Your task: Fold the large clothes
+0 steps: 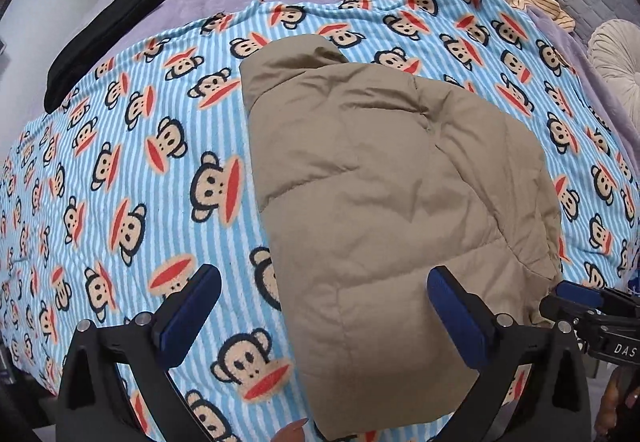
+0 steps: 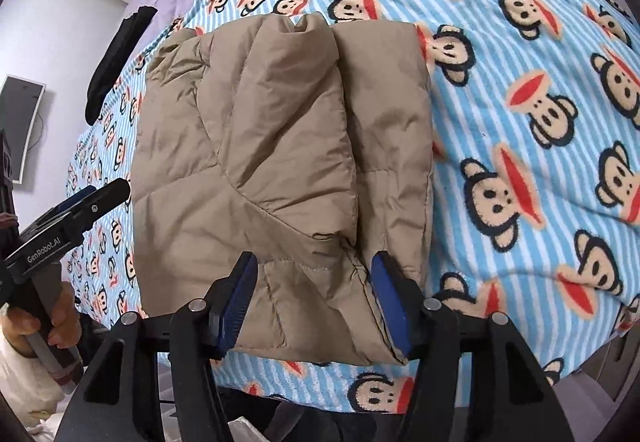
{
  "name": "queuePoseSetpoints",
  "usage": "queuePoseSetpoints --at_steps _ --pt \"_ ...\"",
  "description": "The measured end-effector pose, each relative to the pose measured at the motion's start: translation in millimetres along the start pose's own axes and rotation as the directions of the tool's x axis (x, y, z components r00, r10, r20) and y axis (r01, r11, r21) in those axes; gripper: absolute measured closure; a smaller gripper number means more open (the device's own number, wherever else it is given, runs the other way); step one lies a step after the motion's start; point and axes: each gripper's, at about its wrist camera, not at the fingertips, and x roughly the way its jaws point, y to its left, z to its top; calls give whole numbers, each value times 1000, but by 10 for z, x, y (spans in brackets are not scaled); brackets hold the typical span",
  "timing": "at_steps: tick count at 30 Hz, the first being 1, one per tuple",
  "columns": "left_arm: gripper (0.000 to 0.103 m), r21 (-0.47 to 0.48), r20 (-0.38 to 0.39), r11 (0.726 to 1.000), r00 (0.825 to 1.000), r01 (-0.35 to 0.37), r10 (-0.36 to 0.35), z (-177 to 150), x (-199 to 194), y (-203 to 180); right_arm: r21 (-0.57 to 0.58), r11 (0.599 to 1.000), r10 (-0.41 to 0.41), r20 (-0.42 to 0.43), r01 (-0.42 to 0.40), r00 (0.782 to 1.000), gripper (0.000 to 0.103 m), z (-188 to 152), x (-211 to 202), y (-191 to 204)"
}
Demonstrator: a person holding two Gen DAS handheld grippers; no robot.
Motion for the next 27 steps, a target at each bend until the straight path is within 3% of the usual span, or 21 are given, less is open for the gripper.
queuePoseSetpoints --at_steps 2,4,5,15,27 --pt "0 1 -5 1000 1000 8 -8 -36 -2 20 -6 1000 -10 -3 10 1000 39 -21 -1 53" --pt "0 1 -8 1000 1000 18 -18 -76 6 48 -10 1000 -19 -1 19 1000 22 -10 -11 78" --pt "0 1 -12 1000 1000 24 -24 -96 15 66 -9 1000 -20 3 21 1000 18 -29 8 106" --pt "0 -6 -28 998 998 64 -64 -323 39 297 11 997 -77 5 77 997 18 -146 75 192" --pt "0 19 -16 995 995 101 -100 -550 -8 563 70 988 -143 87 137 986 16 -405 38 346"
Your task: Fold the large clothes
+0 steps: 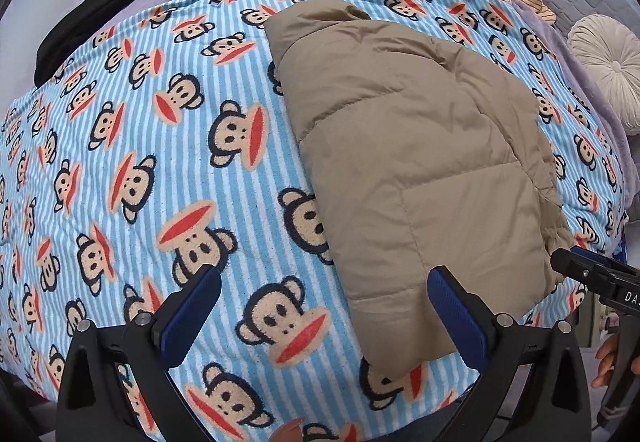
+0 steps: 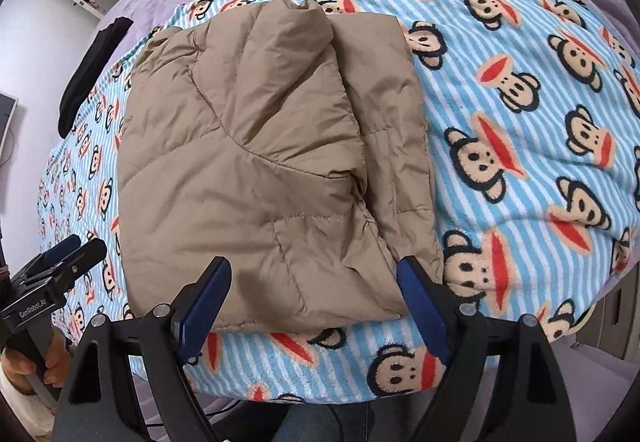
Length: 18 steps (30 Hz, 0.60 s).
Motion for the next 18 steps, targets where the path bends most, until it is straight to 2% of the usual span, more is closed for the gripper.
queuePoseSetpoints --at_steps 9,18 --pt "0 -59 -23 997 999 45 -47 184 128 98 3 1000 -13 -11 13 1000 16 154 17 -65" --pt "0 -164 -67 973 982 164 -177 535 494 163 -25 1000 1 -75 -3 997 16 706 252 -364"
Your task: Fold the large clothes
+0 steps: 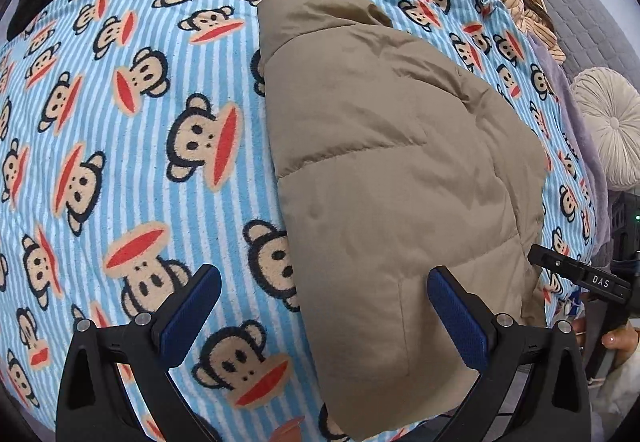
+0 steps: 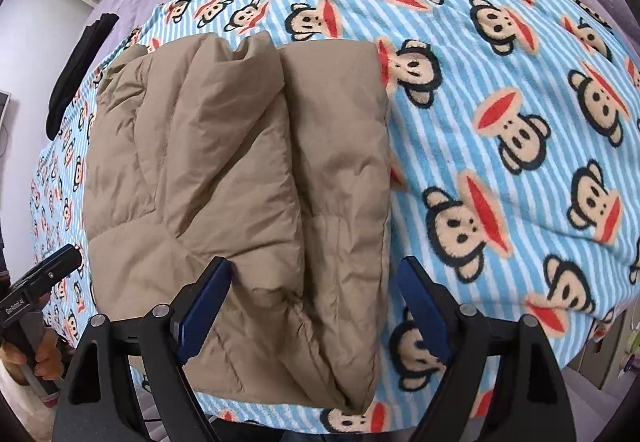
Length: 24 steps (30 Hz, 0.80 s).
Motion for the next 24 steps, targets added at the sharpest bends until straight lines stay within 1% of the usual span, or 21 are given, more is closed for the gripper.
queuePoseSetpoints --at_steps 2,4,7,9,11,13,14,15,17,18,20,21,22,24 --pt "0 -26 -12 999 1000 23 -24 58 93 42 -5 1000 13 -18 -13 1000 15 141 98 -72" --pt "0 -57 -23 996 997 73 -75 109 174 83 -10 1000 23 -53 -23 998 15 266 225 -136" --pt "0 -94 -35 987 990 130 -133 172 276 134 12 996 90 -110 -89 990 15 435 418 -238" --pt "0 -118 -43 979 984 167 -173 206 338 159 34 989 147 -136 -143 980 0 507 512 -283" --pt "0 -128 -50 972 978 195 -203 237 395 159 63 969 247 -157 -240 956 0 564 592 -305" --pt "0 -133 -58 964 969 230 -240 269 442 173 81 934 356 -176 -347 918 0 585 647 -280" --pt "0 -139 -60 958 963 252 -263 291 467 188 76 923 385 -181 -377 905 0 603 657 -259" --pt "0 -144 -64 951 956 274 -285 312 494 207 64 916 401 -185 -396 897 0 623 665 -239" --pt "0 -151 -70 937 942 314 -327 373 563 237 36 914 403 -201 -404 893 0 671 698 -225" --pt "0 -153 -74 931 935 332 -346 400 610 248 19 920 386 -205 -391 899 0 696 719 -225" --pt "0 -156 -78 920 924 359 -373 445 703 253 -24 941 326 -210 -339 922 0 771 781 -232" --pt "0 -159 -80 912 916 377 -393 466 760 247 -36 944 312 -214 -327 926 0 805 827 -251" --pt "0 -169 -85 903 907 395 -412 483 817 243 -35 942 320 -220 -335 922 0 839 875 -277" --pt "0 -204 -96 884 890 421 -446 513 936 229 -17 923 368 -240 -383 898 0 886 999 -317"
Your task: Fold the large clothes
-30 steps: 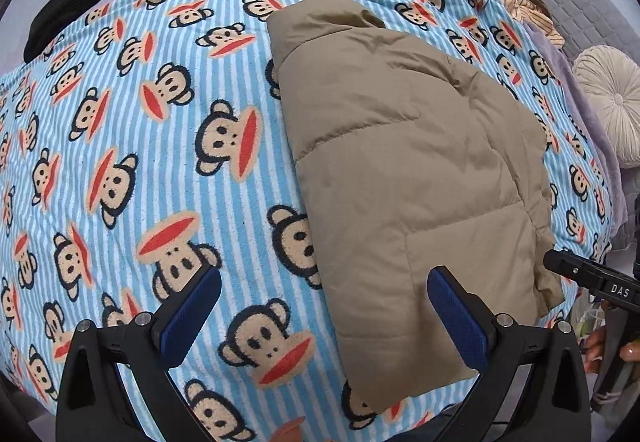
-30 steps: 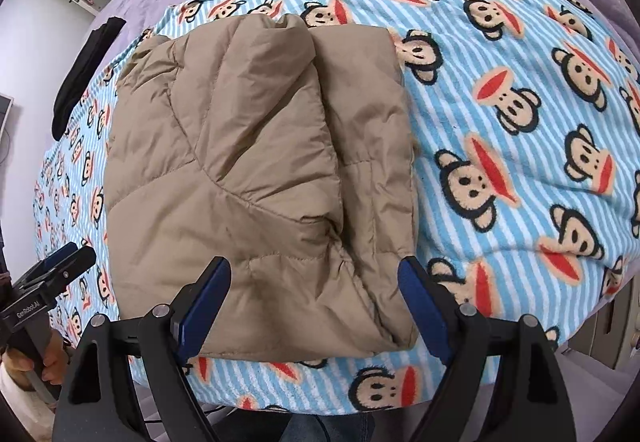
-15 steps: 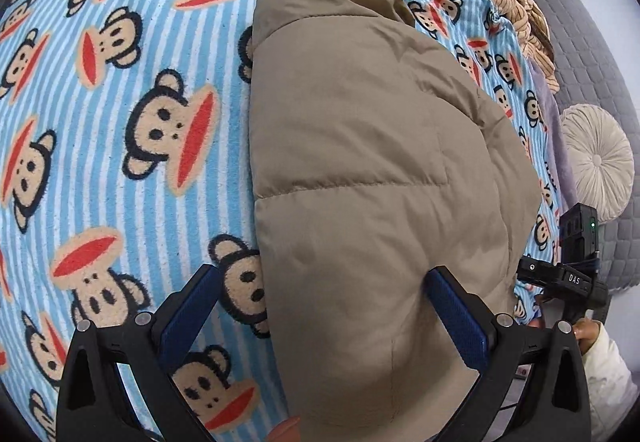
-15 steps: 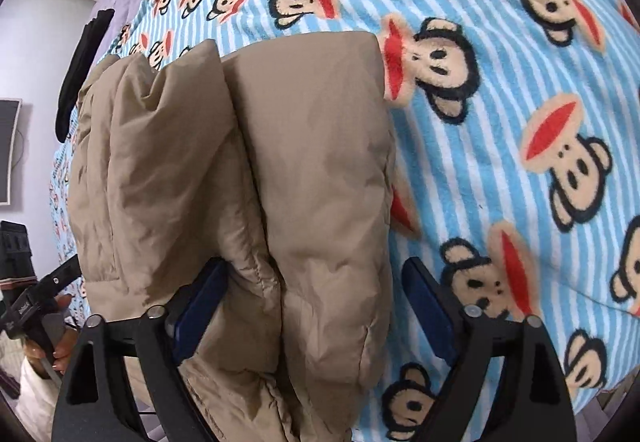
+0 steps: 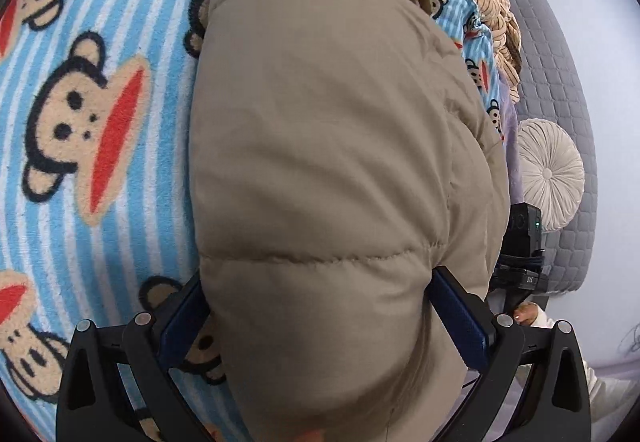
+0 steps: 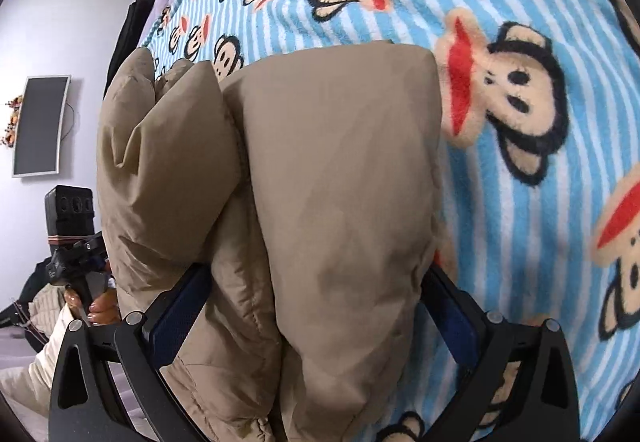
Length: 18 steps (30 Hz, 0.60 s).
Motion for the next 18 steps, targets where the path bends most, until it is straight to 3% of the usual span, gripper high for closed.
queuePoseSetpoints --at_steps 5,8,13,15,18 --pt "0 -27 -21 999 999 42 -43 51 230 -31 26 982 187 -58 -185 981 0 181 245 -37" --pt "0 -23 4 1000 1000 -3 3 70 273 -142 92 967 246 -78 -238 966 0 263 465 -106" --pt "25 74 87 990 990 -119 113 -12 133 -485 178 953 259 -67 -244 964 2 325 520 -144" --pt "29 94 108 986 986 -139 129 -30 70 -604 192 945 279 -59 -263 958 23 308 487 -124" --pt "30 123 136 978 979 -167 150 -50 -21 -799 194 936 304 -34 -293 952 41 294 394 -46"
